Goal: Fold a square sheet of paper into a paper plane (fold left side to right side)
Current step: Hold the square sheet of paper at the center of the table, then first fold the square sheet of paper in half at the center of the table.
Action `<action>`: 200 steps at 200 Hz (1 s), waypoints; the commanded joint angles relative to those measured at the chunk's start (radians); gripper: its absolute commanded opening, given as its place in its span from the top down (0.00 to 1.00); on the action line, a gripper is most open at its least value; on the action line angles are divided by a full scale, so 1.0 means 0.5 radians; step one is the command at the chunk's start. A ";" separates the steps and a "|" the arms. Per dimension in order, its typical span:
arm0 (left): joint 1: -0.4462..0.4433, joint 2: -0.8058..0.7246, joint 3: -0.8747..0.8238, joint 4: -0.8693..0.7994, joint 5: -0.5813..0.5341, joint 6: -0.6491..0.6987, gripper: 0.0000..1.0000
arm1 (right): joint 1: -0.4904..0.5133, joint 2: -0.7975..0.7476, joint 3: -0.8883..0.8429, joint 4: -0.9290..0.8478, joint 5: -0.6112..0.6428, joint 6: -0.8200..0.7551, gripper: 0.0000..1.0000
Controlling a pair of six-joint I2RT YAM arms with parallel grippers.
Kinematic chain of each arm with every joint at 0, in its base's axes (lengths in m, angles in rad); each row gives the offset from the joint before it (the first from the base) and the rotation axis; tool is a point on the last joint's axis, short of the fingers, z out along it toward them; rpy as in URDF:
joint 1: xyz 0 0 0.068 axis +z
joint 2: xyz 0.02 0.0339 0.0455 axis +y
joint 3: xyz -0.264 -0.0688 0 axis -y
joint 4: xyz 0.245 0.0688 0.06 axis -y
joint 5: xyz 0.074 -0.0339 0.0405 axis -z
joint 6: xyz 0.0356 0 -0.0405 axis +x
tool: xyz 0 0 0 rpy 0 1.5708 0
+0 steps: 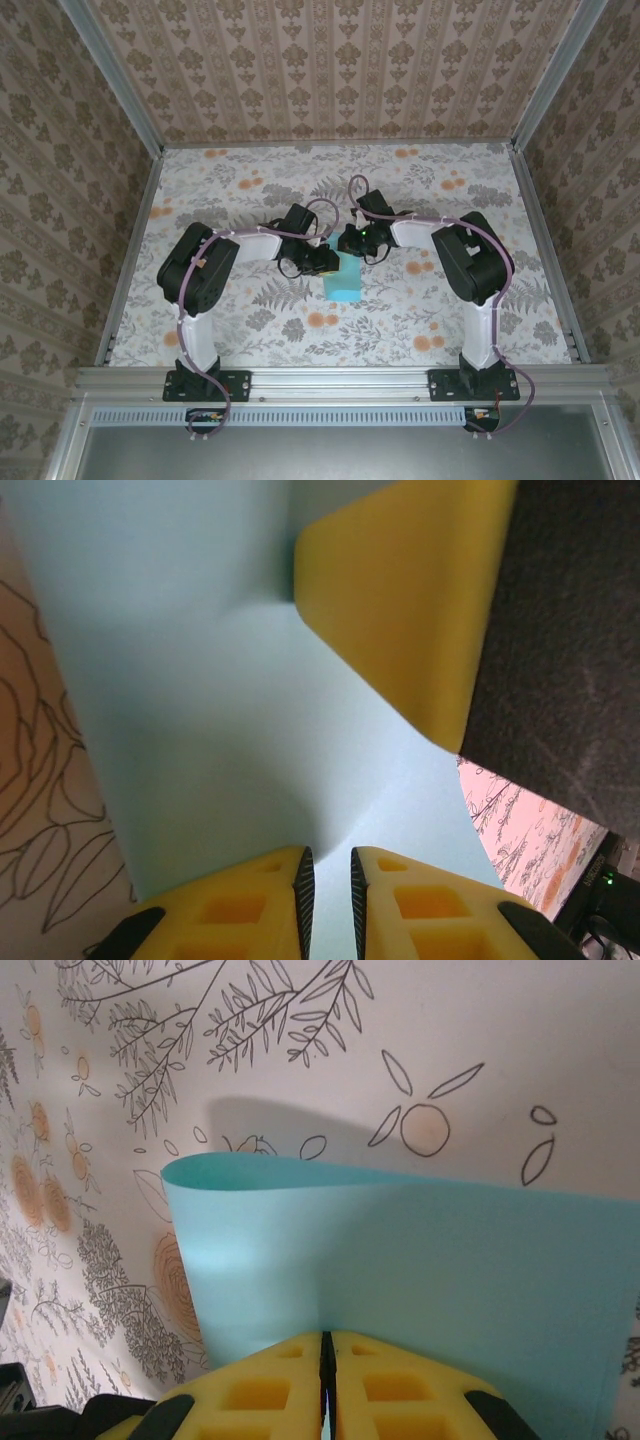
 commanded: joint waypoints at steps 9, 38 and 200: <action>-0.042 0.016 -0.035 -0.171 -0.092 0.022 0.78 | -0.005 0.085 0.061 -0.172 0.100 -0.025 0.89; -0.048 -0.024 -0.057 -0.191 -0.067 0.043 0.78 | -0.011 0.116 0.074 -0.255 0.157 -0.035 0.89; -0.146 -0.342 -0.441 -0.248 0.104 0.096 0.78 | -0.058 0.147 0.055 -0.328 0.195 -0.044 0.89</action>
